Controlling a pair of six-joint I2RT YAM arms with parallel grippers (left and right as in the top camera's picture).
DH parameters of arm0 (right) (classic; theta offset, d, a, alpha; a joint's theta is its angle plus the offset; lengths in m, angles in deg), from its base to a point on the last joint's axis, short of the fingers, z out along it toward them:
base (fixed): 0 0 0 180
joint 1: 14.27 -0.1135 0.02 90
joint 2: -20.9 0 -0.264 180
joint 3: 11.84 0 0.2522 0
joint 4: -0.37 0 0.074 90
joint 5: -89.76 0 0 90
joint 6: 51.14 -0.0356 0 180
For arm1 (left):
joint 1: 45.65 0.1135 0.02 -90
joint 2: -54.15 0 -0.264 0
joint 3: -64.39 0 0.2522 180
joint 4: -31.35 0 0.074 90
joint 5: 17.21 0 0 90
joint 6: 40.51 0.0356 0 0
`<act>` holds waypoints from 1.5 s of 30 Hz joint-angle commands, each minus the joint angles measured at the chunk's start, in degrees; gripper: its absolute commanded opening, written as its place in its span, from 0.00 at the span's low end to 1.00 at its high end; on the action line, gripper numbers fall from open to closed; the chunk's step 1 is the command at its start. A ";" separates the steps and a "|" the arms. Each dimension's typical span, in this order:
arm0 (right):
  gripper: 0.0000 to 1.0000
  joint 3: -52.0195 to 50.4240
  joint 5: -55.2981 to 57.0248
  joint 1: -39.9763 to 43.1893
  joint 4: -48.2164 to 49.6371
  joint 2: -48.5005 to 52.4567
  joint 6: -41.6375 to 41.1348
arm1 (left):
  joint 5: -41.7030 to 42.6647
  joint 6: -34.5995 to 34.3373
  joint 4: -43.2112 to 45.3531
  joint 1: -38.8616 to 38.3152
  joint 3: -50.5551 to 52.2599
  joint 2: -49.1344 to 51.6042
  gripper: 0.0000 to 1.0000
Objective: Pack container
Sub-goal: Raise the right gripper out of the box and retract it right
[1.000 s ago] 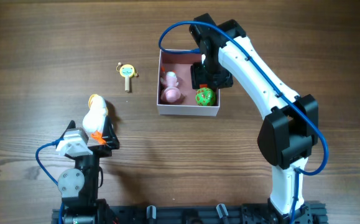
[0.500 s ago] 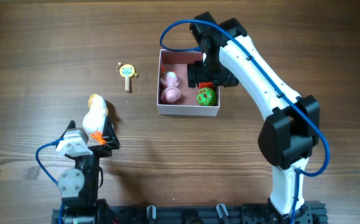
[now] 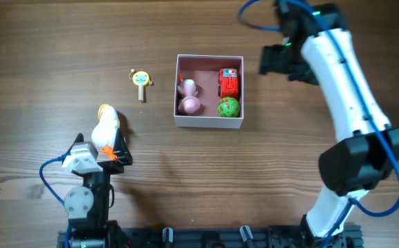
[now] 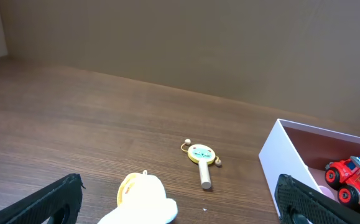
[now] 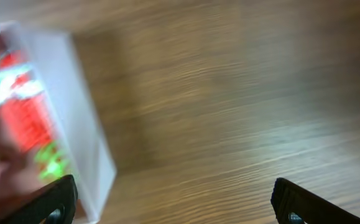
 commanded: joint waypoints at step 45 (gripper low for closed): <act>1.00 -2.58 -9.44 18.82 27.43 -0.46 10.58 | -0.72 1.16 0.15 -0.44 0.37 -0.37 1.00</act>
